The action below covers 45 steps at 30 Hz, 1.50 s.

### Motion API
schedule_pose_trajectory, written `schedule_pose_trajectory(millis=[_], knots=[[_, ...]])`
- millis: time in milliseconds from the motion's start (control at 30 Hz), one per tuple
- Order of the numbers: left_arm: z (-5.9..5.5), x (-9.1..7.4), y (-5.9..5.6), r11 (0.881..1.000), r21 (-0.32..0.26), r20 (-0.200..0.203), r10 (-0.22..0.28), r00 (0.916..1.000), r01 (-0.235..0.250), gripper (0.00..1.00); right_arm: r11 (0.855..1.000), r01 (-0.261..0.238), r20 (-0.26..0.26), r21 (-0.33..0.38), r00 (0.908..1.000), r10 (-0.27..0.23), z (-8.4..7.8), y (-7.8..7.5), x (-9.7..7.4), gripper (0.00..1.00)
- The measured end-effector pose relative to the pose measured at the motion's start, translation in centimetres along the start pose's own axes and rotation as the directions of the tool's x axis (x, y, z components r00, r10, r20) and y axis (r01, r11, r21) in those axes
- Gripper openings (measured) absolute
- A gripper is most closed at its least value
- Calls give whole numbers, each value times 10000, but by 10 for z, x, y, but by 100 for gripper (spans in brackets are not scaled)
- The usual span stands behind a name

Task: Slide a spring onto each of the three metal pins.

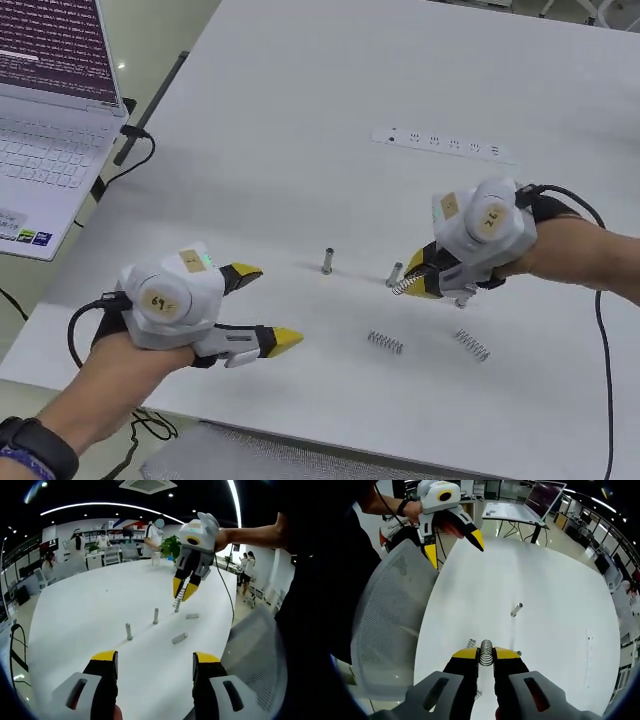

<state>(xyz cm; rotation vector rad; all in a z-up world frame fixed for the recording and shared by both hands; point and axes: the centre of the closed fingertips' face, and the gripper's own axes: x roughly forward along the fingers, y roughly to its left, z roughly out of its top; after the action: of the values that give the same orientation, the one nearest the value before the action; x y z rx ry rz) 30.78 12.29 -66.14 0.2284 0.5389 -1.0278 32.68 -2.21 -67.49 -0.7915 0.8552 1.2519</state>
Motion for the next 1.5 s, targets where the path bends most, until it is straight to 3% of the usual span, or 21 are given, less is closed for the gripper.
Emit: schedule_pose_trajectory(millis=[400,1067,1500], knots=[[-13,-14,6,9986,-431,-87,310,9995,-313,64,9996,-176,-192,-229,9997,172,12,-14,17,8],[-20,-21,4,9973,-607,-75,422,9991,-425,67,9975,-349,-705,-616,9970,305,30,-50,36,8],[-22,-24,7,9961,-723,-70,494,9988,-498,67,9946,-509,-974,-904,9944,420,45,-59,51,9]])
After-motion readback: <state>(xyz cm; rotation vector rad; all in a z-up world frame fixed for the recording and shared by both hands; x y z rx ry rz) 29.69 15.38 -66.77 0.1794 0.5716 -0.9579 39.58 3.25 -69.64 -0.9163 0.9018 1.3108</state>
